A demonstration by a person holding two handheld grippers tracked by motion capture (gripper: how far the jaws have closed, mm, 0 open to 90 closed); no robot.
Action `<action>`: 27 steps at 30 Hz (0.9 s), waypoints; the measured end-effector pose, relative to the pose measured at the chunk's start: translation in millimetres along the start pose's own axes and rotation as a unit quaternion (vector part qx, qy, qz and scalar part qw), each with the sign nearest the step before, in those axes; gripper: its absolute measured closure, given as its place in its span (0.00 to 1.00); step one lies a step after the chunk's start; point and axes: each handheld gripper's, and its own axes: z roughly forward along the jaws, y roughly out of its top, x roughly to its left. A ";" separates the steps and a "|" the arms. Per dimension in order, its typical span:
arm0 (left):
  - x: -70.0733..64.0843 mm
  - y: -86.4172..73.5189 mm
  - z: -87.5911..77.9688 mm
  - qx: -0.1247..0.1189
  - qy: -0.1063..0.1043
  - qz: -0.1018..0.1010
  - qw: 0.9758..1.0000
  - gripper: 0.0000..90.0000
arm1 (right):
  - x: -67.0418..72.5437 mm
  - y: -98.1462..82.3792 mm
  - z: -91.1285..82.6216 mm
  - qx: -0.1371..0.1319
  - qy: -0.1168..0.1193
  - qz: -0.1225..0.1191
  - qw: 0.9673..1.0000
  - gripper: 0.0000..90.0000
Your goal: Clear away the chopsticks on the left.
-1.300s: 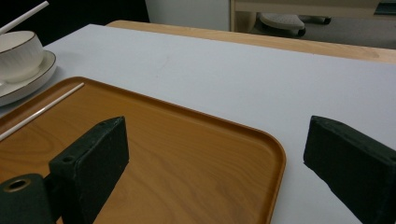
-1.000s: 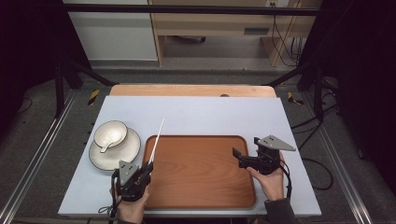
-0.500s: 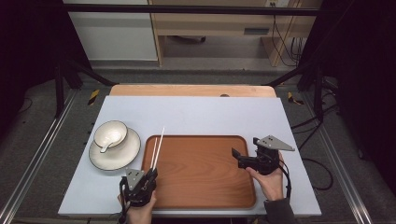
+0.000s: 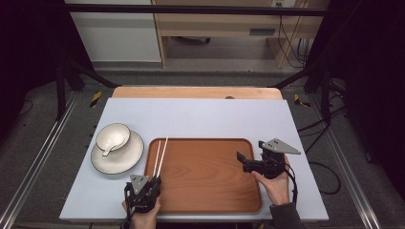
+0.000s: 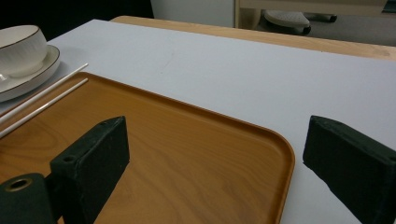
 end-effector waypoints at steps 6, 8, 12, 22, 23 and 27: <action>-0.8 -1.4 2.5 0.009 0.004 0.000 1.000 0.93 | 0.2 -0.4 0.6 0.002 0.000 -0.002 1.000 0.08; -1.3 -1.5 2.9 0.012 0.004 0.000 1.000 0.93 | 0.3 -0.4 0.7 0.002 0.000 -0.002 1.000 0.08; -2.1 -1.5 4.5 0.019 0.005 0.001 1.000 0.92 | 0.2 -0.4 0.6 0.002 0.000 -0.002 1.000 0.08; -3.5 -0.8 5.4 0.023 0.010 0.006 1.000 0.92 | 0.5 -0.3 0.3 0.000 0.000 -0.001 1.000 0.08; -3.6 -0.7 5.3 0.024 0.010 0.007 1.000 0.92 | 0.5 -0.3 0.3 0.000 0.000 -0.001 1.000 0.08; -3.6 -0.4 5.4 0.025 0.006 0.010 1.000 0.91 | 0.5 -0.4 0.5 0.002 0.001 -0.002 1.000 0.08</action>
